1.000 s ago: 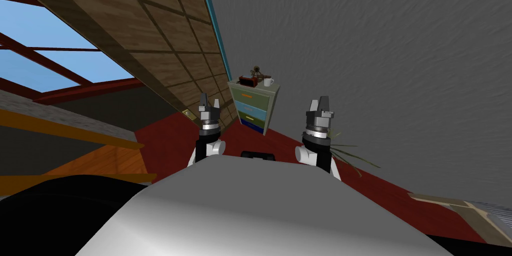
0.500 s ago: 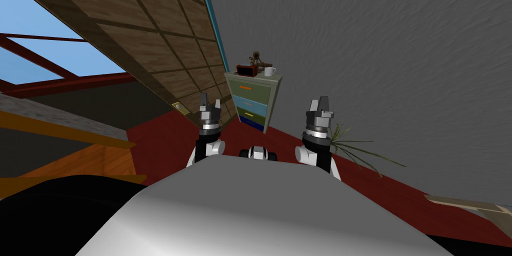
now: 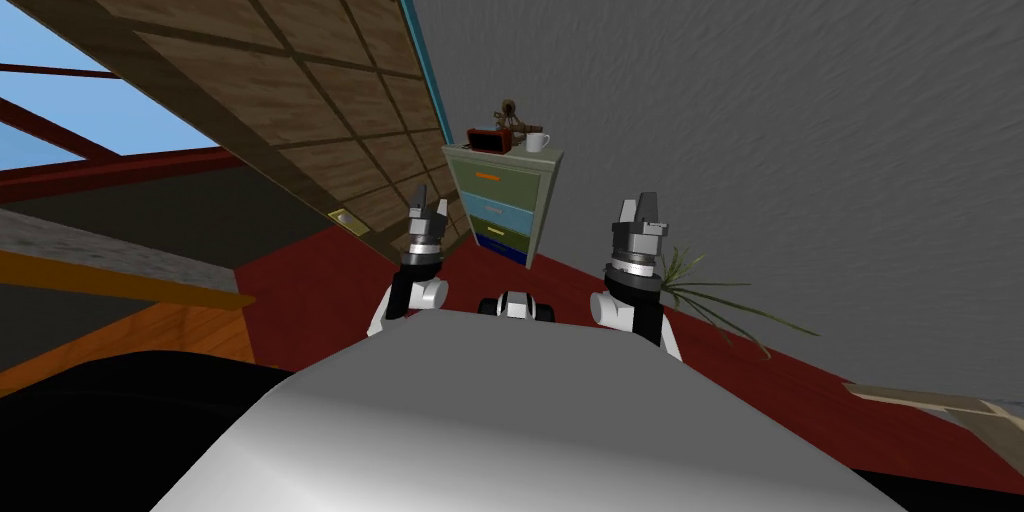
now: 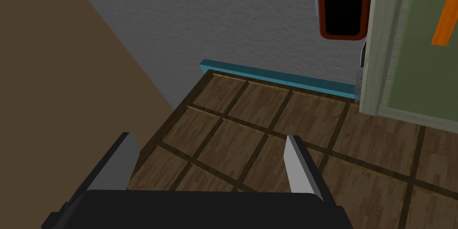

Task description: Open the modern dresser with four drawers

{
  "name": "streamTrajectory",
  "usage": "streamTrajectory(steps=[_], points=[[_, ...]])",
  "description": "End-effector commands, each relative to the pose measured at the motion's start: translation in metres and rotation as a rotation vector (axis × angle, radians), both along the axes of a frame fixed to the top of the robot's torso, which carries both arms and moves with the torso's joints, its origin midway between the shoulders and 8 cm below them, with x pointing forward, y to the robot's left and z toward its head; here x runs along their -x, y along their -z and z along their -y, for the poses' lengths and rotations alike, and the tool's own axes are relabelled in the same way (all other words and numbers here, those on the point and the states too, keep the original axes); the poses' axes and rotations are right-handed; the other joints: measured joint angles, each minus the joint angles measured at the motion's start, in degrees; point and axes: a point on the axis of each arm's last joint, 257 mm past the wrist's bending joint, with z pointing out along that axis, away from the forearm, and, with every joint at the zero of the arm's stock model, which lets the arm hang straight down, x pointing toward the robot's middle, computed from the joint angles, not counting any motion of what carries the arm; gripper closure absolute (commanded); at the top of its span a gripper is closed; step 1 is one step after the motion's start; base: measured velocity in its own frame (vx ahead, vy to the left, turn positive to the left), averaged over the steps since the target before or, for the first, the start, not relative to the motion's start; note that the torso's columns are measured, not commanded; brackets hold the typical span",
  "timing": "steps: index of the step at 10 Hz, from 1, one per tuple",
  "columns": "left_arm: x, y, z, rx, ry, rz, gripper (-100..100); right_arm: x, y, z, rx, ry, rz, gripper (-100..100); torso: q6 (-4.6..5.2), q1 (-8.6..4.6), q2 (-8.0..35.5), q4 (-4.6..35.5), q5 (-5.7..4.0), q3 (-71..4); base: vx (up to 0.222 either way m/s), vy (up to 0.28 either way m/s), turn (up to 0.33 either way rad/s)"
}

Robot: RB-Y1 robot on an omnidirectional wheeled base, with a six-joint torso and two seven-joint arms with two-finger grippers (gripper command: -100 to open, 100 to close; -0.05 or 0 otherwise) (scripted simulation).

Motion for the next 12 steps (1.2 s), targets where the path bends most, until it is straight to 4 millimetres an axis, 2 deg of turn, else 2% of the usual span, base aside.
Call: streamTrajectory(steps=[1, 12], points=[[-0.011, 0.006, 0.006, 0.0, 0.02, -0.052, -100, 0.0, 0.0, 0.0, 0.0, 0.0, 0.0, 0, 0.0, -0.02, 0.0, 0.0, -0.01, 0.0, 0.077, 0.01, -0.069], [-0.049, 0.039, 0.021, 0.003, 0.074, -0.265, -100, 0.0, 0.0, 0.0, 0.0, 0.0, 0.0, 0, 0.0, -0.04, 0.1, 0.0, -0.01, 0.1, 0.072, 0.019, -0.057]])
